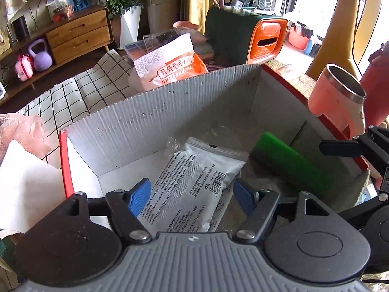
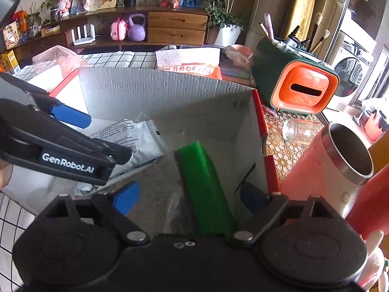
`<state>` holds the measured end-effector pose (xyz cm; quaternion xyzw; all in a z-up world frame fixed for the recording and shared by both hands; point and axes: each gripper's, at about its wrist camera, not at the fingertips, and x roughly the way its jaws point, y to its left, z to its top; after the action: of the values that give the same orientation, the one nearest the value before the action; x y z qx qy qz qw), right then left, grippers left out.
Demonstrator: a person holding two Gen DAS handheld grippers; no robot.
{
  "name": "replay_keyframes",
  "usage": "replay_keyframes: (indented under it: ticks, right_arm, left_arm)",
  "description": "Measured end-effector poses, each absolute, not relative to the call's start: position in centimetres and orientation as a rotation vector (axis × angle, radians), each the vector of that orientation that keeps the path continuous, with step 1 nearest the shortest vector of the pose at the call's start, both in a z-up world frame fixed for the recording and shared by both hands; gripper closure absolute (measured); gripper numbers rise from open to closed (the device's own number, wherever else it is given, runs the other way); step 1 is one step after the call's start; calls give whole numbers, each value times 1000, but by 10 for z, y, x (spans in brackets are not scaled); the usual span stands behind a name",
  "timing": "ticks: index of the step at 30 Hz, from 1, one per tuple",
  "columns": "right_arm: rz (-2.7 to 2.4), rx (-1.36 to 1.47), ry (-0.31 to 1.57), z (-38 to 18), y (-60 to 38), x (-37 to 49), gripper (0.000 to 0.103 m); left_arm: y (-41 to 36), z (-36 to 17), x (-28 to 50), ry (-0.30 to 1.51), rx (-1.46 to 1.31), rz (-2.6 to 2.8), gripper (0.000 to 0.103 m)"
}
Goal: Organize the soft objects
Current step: 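Open the left tool to drop the packet in the box while the right tool releases the sponge, then withdraw both open tools up from the red box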
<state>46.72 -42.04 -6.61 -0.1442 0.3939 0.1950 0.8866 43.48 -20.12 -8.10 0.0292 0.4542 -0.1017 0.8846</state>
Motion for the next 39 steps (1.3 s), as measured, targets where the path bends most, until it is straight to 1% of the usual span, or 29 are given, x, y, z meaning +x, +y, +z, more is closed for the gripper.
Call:
replay_keyframes:
  ticks: [3,4,16,19,32,39]
  right_arm:
    - [398,-273,809,-61,-425,463,8]
    - [396,-268,807,-60,-427,462,6]
    - [394,-222,761,-34,-437,432,2]
    - [395,-210,749,-28,-437,422,2]
    - [423,-128,705,-1,-430,375,0]
    - [449,-93,673,8,-418,349,0]
  left_arm:
    - [-201,-75,430,935,49,-223,21]
    - [-201,-73,428,934,51,-226,21]
    - [-192,-43,392,883,30,-244,21]
    - [-186,-33,379,864,16,-238,19]
    - [-155,2,318,791,-8,-237,19]
    - [-132,13,279,745,-30,-237,9]
